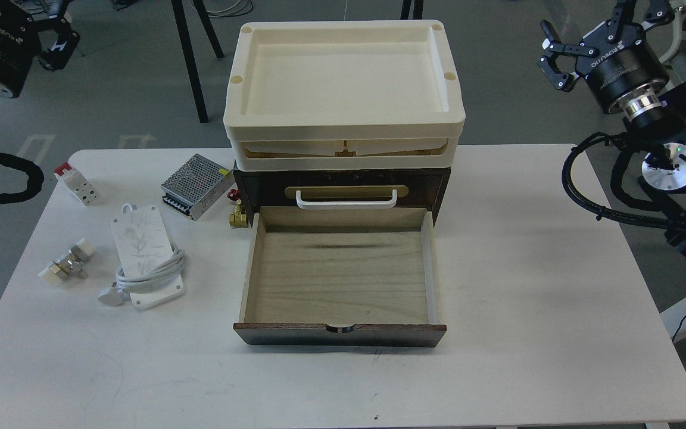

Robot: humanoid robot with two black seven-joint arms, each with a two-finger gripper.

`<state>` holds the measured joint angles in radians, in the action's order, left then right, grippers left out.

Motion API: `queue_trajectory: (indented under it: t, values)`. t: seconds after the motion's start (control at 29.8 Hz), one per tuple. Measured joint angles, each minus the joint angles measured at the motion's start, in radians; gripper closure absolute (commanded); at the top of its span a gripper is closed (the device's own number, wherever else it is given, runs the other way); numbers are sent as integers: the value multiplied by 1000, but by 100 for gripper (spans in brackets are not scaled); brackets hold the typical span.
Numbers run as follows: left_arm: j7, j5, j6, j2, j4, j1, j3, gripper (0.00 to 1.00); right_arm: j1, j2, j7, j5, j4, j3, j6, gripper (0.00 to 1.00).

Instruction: Put charging cable into cabinet

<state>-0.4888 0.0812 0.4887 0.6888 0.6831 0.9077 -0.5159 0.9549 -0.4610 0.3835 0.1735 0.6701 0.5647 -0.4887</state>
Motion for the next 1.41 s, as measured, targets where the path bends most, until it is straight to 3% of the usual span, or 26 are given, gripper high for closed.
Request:
queue_trajectory:
  t: [0.23,0.44,0.57,0.74,0.94,1.17,1.41]
  values:
    - [0,8,0,-10,-23,-2,-9,0,-1,0,1,1,2,7,0,0]
    - [0,77,0,-49,-178,-15,-36,0,-1,1,2,2,6,9,0,0]
    - [0,104,0,-89,-161,-38,-114,0,-1,0,2,4,12,14,0,0]
    - [0,106,0,-18,89,-150,-271,0,-7,-2,4,4,12,38,0,0]
    - [0,-7,0,236,496,-215,-310,0,-29,-23,5,4,12,76,0,0]
    - [0,-721,-7,389,753,-255,-303,0,-67,-66,4,8,22,128,0,0]
    - [0,-1459,-247,484,878,-364,-131,1,-122,-120,4,14,53,165,0,0]
